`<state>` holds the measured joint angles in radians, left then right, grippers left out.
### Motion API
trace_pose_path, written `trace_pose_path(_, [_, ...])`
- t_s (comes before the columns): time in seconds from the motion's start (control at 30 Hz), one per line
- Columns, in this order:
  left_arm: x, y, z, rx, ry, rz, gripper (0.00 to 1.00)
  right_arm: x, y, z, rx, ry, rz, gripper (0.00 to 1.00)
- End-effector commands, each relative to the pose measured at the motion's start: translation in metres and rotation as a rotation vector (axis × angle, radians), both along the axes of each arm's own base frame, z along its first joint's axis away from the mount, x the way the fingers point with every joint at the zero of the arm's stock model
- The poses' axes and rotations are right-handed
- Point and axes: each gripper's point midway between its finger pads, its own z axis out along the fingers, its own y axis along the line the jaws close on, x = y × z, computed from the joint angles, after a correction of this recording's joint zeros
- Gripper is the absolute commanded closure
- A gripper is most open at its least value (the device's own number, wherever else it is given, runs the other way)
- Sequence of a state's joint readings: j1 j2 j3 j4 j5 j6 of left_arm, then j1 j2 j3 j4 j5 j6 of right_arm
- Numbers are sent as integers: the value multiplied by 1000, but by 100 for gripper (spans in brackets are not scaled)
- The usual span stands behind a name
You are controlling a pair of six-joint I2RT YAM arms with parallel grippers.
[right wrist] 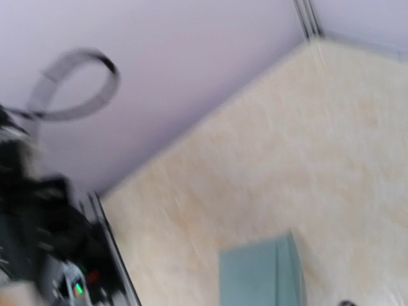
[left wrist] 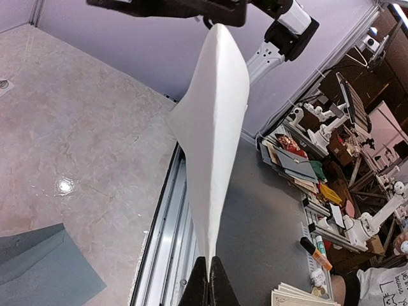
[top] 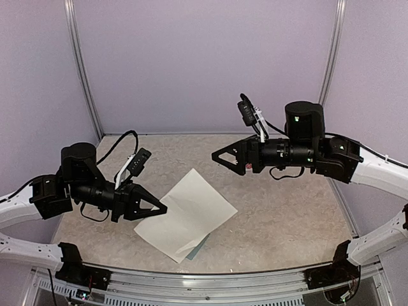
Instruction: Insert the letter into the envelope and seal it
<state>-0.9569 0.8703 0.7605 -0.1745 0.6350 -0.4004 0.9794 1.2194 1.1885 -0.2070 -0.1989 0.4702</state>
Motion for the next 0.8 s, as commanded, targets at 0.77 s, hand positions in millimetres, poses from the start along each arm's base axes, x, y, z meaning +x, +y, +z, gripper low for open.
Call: trace_pose_path(0.77, [2,-12,12,15,-58,-18,100,-122,104,-73,-21,189,718,14])
